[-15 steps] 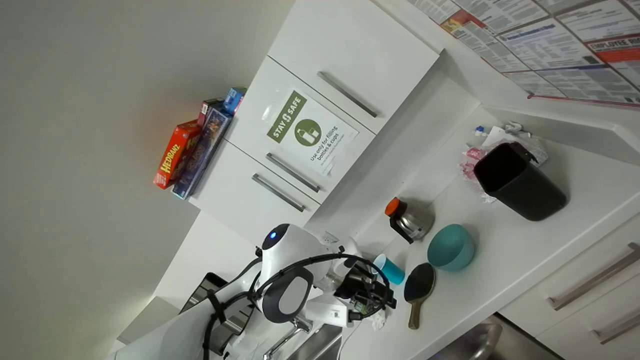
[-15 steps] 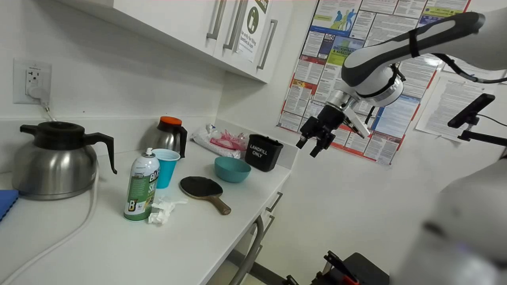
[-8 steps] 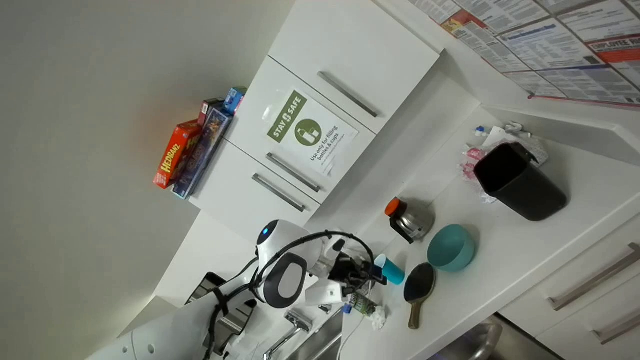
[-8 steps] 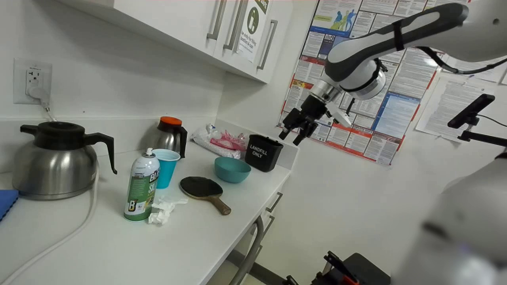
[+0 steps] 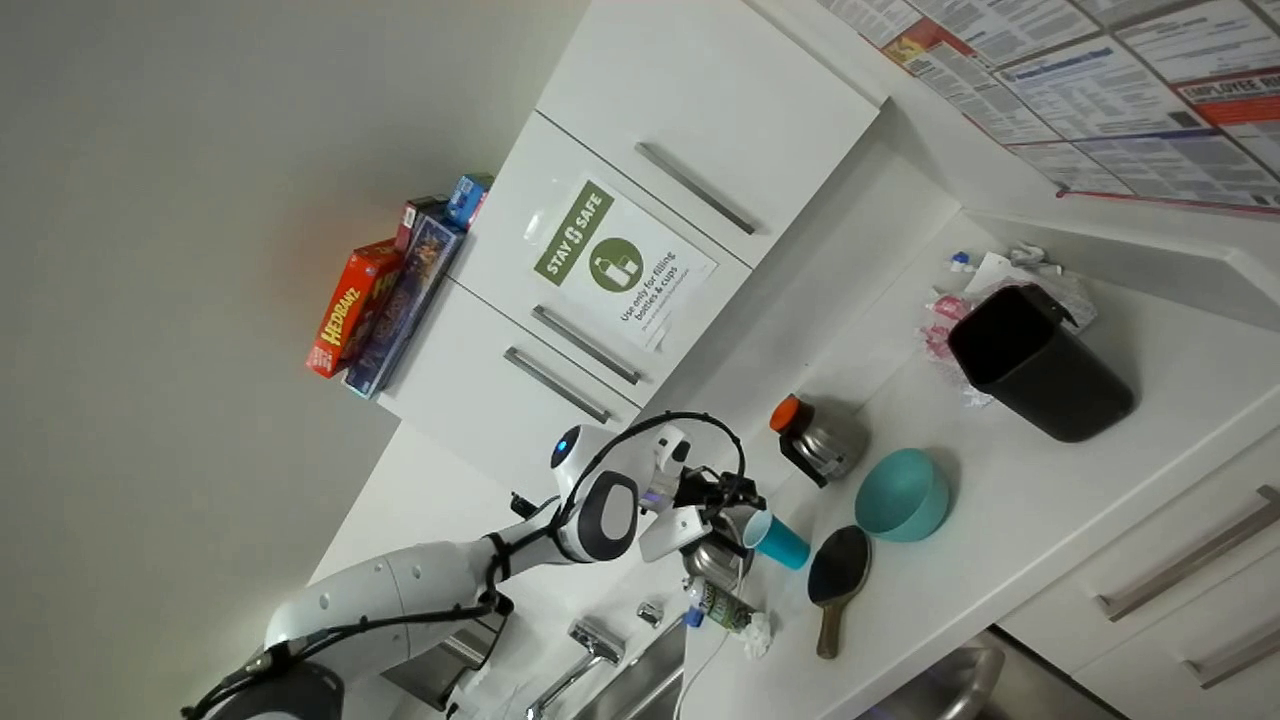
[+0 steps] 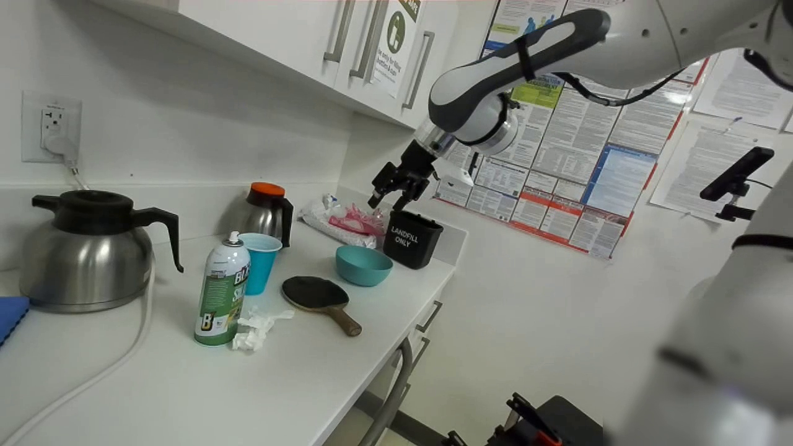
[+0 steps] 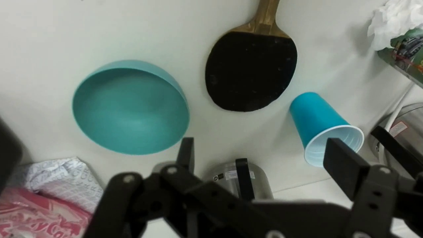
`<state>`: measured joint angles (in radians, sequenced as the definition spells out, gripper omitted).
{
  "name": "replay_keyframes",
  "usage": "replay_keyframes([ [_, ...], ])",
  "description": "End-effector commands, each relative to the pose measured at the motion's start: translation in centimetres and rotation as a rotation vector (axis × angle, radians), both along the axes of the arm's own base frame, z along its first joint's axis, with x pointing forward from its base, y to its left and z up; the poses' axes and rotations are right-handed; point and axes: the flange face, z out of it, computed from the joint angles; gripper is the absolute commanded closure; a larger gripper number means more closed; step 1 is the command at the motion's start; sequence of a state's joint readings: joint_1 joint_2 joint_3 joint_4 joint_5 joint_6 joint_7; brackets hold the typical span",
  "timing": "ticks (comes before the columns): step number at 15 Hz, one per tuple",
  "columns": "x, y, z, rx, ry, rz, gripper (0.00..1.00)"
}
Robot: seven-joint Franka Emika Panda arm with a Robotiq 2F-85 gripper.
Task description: Move the candies from the cup to the bowl
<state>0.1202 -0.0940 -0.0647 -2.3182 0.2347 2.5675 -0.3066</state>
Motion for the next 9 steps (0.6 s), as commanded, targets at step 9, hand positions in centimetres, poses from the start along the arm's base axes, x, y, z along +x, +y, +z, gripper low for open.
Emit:
replay_keyframes([
  [9,2.3,2.3,-1.2,0.000,0.005,0.021,0.00],
])
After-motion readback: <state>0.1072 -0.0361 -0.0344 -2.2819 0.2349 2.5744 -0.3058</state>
